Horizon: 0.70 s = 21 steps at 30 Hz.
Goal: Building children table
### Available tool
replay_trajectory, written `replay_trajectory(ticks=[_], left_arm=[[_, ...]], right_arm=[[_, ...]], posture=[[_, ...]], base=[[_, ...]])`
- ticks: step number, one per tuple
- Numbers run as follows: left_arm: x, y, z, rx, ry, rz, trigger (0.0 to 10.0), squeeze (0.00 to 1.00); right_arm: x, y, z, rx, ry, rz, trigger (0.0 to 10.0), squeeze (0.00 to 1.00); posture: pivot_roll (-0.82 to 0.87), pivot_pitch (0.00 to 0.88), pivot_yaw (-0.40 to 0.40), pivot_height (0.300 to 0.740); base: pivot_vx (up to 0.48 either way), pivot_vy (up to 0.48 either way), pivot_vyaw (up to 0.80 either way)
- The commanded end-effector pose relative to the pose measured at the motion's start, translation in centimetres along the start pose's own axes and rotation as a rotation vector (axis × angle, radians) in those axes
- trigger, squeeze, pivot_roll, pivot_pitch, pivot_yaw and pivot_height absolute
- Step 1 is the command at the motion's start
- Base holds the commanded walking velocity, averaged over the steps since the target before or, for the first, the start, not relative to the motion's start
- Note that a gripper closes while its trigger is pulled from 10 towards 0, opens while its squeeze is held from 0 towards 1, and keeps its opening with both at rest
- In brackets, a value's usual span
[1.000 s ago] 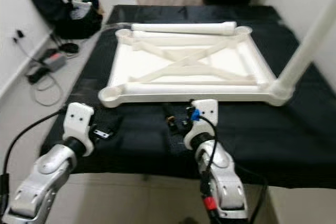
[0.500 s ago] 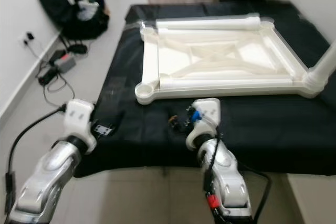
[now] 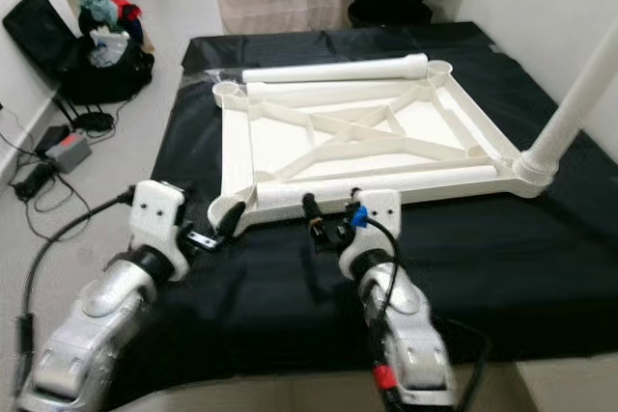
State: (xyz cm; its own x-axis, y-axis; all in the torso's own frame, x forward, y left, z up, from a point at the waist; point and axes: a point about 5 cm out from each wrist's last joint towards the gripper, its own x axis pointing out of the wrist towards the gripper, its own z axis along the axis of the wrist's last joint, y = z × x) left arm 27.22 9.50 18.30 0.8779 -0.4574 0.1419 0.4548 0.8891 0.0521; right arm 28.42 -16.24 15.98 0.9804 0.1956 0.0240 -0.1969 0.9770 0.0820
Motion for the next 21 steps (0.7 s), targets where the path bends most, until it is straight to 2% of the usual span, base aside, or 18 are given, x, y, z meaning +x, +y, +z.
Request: replay_trajectory(ticks=[1,4,5,7,8,11,13,17,21], left_arm=[[-0.1,0.2,0.3,0.008,-0.002,-0.007,10.0,0.0],[0.3,-1.2,0.8,-0.064,0.002,-0.093,10.0,0.0],[0.3,-1.2,0.8,-0.064,0.002,-0.093,10.0,0.0],[0.3,-2.0,0.9,-0.155,0.019,-0.136,10.0,0.0],[0.3,-2.0,0.9,-0.155,0.019,-0.136,10.0,0.0],[-0.6,-3.3,0.3,-0.306,0.077,-0.186,10.0,0.0],[-0.9,-3.6,0.2,-0.335,0.084,-0.191,10.0,0.0],[-1.8,-3.8,-0.5,-0.396,0.129,-0.154,10.0,0.0],[-2.0,-3.2,-0.7,-0.414,0.154,-0.102,10.0,0.0]], right_arm=[[0.2,0.7,0.1,0.026,-0.016,0.032,10.0,0.0],[0.3,0.3,0.7,0.01,-0.04,0.027,10.0,0.0],[0.3,0.3,0.7,0.01,-0.04,0.027,10.0,0.0],[0.5,-0.1,1.4,-0.012,-0.061,0.027,10.0,0.0],[0.5,-0.1,1.4,-0.012,-0.061,0.027,10.0,0.0],[0.7,-0.6,2.6,-0.042,-0.084,0.033,10.0,0.0],[0.8,-0.7,2.8,-0.049,-0.09,0.037,10.0,0.0],[0.8,-0.8,3.2,-0.065,-0.088,0.055,10.0,0.0],[0.9,-0.8,3.1,-0.084,-0.071,0.081,10.0,0.0]], posture=[[-0.04,0.144,0.044,0.74],[-0.04,0.147,0.042,0.74],[-0.04,0.147,0.042,0.74],[-0.04,0.15,0.043,0.74],[-0.04,0.15,0.043,0.74],[-0.04,0.157,0.043,0.74],[-0.04,0.157,0.043,0.74],[-0.03,0.165,0.037,0.74],[-0.03,0.171,0.034,0.74]], base=[[0.274,0.0,0.0],[0.0,0.0,0.0],[0.0,0.0,0.0],[0.0,0.0,0.0],[0.0,0.0,0.0],[0.0,0.0,0.0],[0.0,0.0,0.0],[0.249,-0.39,0.0],[0.0,-0.445,0.0]])
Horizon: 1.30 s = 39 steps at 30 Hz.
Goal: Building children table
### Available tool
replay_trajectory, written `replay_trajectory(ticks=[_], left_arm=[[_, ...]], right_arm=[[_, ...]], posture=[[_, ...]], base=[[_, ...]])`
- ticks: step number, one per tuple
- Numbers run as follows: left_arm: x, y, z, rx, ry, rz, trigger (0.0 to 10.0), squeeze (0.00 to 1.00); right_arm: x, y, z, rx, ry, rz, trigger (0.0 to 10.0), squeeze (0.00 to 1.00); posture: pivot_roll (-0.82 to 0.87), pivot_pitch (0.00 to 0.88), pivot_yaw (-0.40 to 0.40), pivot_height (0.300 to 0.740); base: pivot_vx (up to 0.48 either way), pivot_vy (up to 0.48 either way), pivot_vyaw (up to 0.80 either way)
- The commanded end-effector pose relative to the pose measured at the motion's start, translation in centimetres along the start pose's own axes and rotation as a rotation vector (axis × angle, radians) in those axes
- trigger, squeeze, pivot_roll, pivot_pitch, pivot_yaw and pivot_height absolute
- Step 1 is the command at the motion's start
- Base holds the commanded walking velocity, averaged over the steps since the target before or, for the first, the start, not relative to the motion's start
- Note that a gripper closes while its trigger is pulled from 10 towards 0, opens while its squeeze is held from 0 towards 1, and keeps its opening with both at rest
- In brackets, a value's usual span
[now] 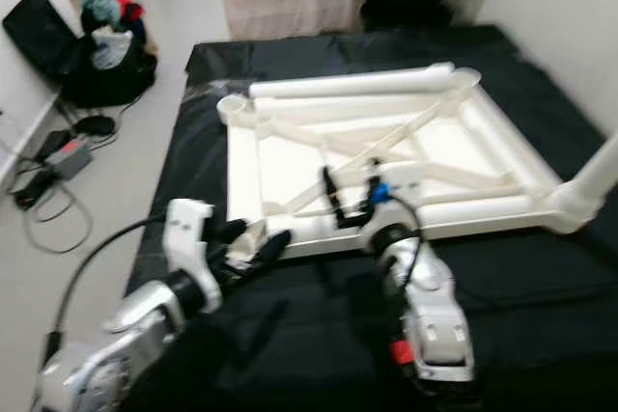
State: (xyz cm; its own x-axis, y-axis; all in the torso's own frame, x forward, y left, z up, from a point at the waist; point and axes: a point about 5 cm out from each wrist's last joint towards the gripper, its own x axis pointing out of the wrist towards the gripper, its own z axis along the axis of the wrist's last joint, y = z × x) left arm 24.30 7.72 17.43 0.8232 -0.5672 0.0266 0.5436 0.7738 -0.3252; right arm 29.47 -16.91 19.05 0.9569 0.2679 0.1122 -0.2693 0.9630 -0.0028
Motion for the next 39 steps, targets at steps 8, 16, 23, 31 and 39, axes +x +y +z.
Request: replay_trajectory(ticks=[8,16,23,31,39], left_arm=[[-0.6,1.8,-0.2,-0.098,0.065,0.224,10.0,0.0],[-0.5,3.1,1.6,-0.118,0.021,0.363,10.0,0.0],[-0.4,3.1,1.6,-0.146,0.046,0.372,10.0,0.0],[0.4,3.0,2.0,-0.295,0.063,0.35,10.0,0.0],[0.8,1.0,0.8,-0.484,0.178,0.226,10.0,0.0]], right_arm=[[-0.1,-0.2,-0.4,-0.044,0.052,0.043,10.0,0.0],[-0.5,-0.3,-1.2,-0.072,0.11,0.066,10.0,0.0],[-0.7,-0.5,-1.4,-0.078,0.126,0.06,10.0,0.0],[-0.8,-0.6,-1.4,-0.092,0.133,0.052,10.0,0.0],[-0.8,-1.0,-1.2,-0.104,0.134,0.041,10.0,0.0]], posture=[[-0.03,0.182,0.031,0.74],[-0.03,0.189,0.03,0.74],[-0.04,0.188,0.028,0.74],[-0.04,0.184,0.031,0.74],[-0.04,0.182,0.037,0.74]], base=[[0.0,-0.119,0.0],[0.0,0.0,0.0],[0.0,0.0,0.0],[0.0,0.0,0.0],[0.0,0.0,0.0]])
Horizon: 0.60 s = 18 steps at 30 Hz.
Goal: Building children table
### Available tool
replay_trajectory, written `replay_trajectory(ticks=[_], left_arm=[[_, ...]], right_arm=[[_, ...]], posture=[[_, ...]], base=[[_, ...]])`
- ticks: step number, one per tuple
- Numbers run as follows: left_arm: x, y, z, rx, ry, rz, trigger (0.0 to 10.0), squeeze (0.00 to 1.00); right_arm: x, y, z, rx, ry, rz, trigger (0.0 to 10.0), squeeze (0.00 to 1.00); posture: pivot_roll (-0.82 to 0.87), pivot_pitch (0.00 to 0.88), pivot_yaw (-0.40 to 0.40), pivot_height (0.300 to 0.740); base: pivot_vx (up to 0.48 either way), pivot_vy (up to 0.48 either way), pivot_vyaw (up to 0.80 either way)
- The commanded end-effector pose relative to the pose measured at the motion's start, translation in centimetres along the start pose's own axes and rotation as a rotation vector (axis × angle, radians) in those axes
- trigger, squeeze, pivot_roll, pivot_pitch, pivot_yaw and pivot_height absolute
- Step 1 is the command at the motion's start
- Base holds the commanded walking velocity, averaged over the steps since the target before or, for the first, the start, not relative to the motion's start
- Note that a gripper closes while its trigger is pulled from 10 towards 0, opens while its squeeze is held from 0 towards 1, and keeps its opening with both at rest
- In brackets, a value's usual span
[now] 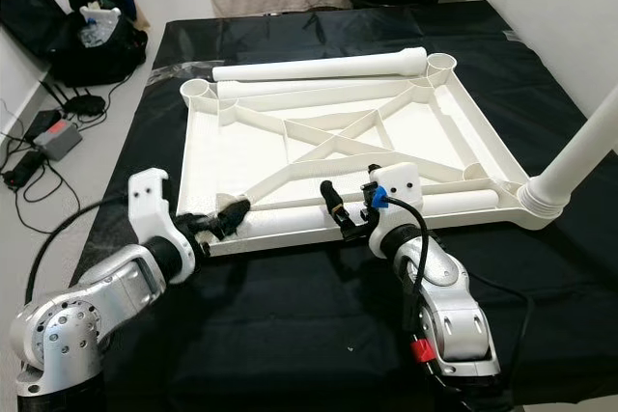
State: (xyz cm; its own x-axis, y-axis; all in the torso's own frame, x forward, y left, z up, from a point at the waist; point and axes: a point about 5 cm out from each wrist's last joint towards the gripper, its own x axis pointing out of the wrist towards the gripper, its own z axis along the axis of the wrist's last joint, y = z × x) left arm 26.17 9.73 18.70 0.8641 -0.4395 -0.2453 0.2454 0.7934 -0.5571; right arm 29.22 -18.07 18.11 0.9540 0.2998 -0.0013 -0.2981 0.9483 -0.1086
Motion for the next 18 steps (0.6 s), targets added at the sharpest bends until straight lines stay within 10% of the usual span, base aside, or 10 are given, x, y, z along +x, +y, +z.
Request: replay_trajectory(ticks=[1,18], left_arm=[[0.34,-0.86,-1.56,-0.187,0.021,-0.033,10.0,0.0],[0.37,-0.21,-1.07,-0.269,0.047,-0.062,10.0,0.0]], right_arm=[[-0.07,0.11,-0.37,0.0,0.022,0.005,10.0,0.0],[-0.04,-0.11,0.3,0.0,0.004,-0.012,10.0,0.0]], posture=[[-0.04,0.182,0.037,0.74],[-0.04,0.189,0.041,0.74]], base=[[0.0,0.0,0.0],[0.0,0.0,0.0]])
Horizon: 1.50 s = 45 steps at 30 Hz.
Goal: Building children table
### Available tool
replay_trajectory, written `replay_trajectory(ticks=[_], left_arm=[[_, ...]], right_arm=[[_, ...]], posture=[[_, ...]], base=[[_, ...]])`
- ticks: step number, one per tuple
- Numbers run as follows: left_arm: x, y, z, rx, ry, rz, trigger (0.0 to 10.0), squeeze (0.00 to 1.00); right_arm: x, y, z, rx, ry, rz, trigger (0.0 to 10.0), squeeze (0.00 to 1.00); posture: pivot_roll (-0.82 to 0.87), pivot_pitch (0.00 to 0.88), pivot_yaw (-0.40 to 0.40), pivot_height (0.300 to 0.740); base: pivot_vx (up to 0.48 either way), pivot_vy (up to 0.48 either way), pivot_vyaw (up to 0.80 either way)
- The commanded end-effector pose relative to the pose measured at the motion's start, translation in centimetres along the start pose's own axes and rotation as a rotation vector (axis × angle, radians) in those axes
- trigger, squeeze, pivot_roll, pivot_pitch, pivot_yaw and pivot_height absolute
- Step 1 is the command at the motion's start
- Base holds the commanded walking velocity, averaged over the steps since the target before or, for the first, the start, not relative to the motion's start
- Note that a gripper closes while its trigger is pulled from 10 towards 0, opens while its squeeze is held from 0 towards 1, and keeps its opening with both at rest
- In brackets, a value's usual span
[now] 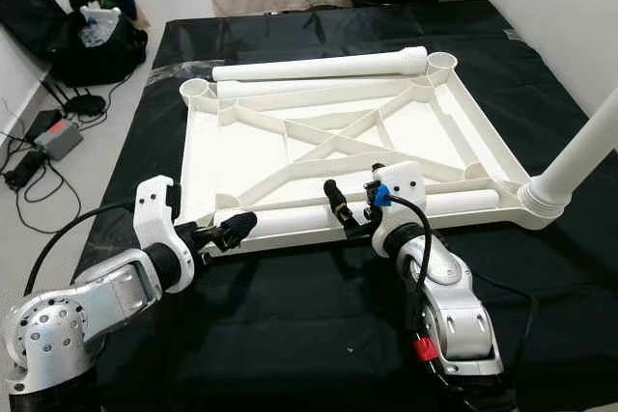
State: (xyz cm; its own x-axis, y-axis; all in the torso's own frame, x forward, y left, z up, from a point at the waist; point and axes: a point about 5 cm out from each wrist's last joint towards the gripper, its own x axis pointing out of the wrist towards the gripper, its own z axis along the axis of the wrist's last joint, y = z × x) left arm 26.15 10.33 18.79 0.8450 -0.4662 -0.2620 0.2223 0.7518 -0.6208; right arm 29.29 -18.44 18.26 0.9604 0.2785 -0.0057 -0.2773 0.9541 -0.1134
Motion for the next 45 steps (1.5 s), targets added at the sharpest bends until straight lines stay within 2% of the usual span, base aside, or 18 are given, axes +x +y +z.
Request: replay_trajectory(ticks=[1,13,19,21,24,35,36,37,38,45], left_arm=[[0.8,-0.4,-1.2,-0.2,0.004,-0.065,10.0,0.0],[1.5,0.2,0.1,-0.227,-0.035,-0.094,10.0,0.0],[1.9,0.1,-0.1,-0.236,-0.01,-0.094,10.0,0.0],[2.1,-0.1,-1.4,-0.29,0.058,-0.106,10.0,0.0],[2.2,0.0,-2.0,-0.321,0.094,-0.106,10.0,0.0],[2.4,-0.5,-1.7,-0.342,0.093,-0.15,10.0,0.0],[2.4,-0.6,-1.7,-0.345,0.091,-0.163,8.4,0.0],[2.4,-0.6,-1.7,-0.345,0.091,-0.163,8.4,0.0],[2.5,-0.6,-1.7,-0.354,0.093,-0.168,0.0,0.0],[2.5,-0.8,-1.8,-0.38,0.115,-0.189,0.0,0.0]], right_arm=[[0.0,0.3,0.3,0.005,-0.006,0.009,10.0,0.0],[0.1,0.3,0.7,0.007,-0.019,0.009,10.0,0.0],[0.2,0.3,0.9,0.003,-0.022,0.007,10.0,0.0],[0.2,0.2,1.2,0.0,-0.029,0.006,10.0,0.0],[0.2,0.2,1.3,-0.001,-0.032,0.005,10.0,0.0],[0.3,0.3,1.7,0.001,-0.044,0.007,10.0,0.0],[0.3,0.4,1.8,0.002,-0.048,0.007,10.0,0.0],[0.3,0.4,1.8,0.002,-0.048,0.007,10.0,0.0],[0.3,0.4,1.9,0.002,-0.053,0.008,10.0,0.0],[0.4,0.4,2.2,0.001,-0.059,0.007,10.0,0.0]], posture=[[-0.04,0.19,0.04,0.74],[-0.05,0.19,0.035,0.74],[-0.06,0.189,0.034,0.74],[-0.06,0.191,0.036,0.74],[-0.05,0.191,0.035,0.74],[-0.06,0.187,0.037,0.74],[-0.06,0.185,0.039,0.74],[-0.06,0.185,0.039,0.74],[-0.06,0.185,0.039,0.74],[-0.06,0.182,0.041,0.74]], base=[[0.0,0.0,0.0],[0.0,0.0,0.0],[0.0,0.0,0.0],[0.0,0.0,0.0],[0.0,0.0,0.0],[0.0,0.0,0.0],[0.0,0.0,0.0],[0.0,0.0,0.0],[0.0,0.0,0.0],[0.0,0.0,0.0]])
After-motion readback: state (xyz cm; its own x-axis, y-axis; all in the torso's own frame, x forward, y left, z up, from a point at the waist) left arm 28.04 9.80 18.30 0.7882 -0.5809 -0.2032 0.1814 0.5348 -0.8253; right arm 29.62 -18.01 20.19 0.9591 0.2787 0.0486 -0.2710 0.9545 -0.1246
